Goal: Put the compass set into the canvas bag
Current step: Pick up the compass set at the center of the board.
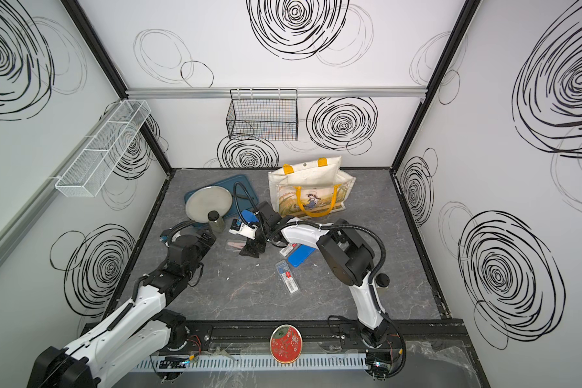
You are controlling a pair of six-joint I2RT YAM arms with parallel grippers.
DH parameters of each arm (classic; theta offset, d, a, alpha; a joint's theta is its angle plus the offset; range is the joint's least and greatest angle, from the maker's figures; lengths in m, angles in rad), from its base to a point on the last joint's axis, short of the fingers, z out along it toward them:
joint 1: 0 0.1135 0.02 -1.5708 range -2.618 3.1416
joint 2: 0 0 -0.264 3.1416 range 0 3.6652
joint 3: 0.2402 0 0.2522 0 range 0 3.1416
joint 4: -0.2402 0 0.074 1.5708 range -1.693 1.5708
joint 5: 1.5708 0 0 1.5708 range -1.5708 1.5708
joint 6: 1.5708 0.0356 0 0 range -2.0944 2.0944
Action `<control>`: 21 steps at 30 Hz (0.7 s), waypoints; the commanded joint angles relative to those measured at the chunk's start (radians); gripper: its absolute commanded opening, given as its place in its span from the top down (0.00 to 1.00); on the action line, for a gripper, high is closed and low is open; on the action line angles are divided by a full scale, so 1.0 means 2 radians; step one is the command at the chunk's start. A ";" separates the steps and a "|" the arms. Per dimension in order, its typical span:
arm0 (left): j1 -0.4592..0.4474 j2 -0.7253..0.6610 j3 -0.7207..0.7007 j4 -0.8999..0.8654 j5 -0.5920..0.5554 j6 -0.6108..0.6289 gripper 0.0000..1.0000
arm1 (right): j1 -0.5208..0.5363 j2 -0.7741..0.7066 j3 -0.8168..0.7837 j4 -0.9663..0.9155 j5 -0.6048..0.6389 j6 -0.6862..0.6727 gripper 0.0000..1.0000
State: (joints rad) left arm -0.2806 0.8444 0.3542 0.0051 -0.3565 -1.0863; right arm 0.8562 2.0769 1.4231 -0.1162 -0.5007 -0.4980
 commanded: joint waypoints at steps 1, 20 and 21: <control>0.010 -0.006 -0.009 0.005 0.005 0.016 0.01 | 0.007 0.027 0.039 -0.029 -0.014 -0.007 0.17; 0.052 -0.010 -0.024 0.026 0.041 0.033 0.01 | 0.024 0.134 0.138 -0.055 0.028 0.002 0.21; 0.054 -0.010 -0.026 0.028 0.042 0.032 0.01 | 0.027 0.134 0.138 -0.057 0.037 -0.001 0.22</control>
State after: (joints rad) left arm -0.1879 0.8356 0.3145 0.0162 -0.2859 -1.0355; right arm 0.8871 2.3295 1.6772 -0.1768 -0.4759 -0.4797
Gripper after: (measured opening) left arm 0.994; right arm 0.783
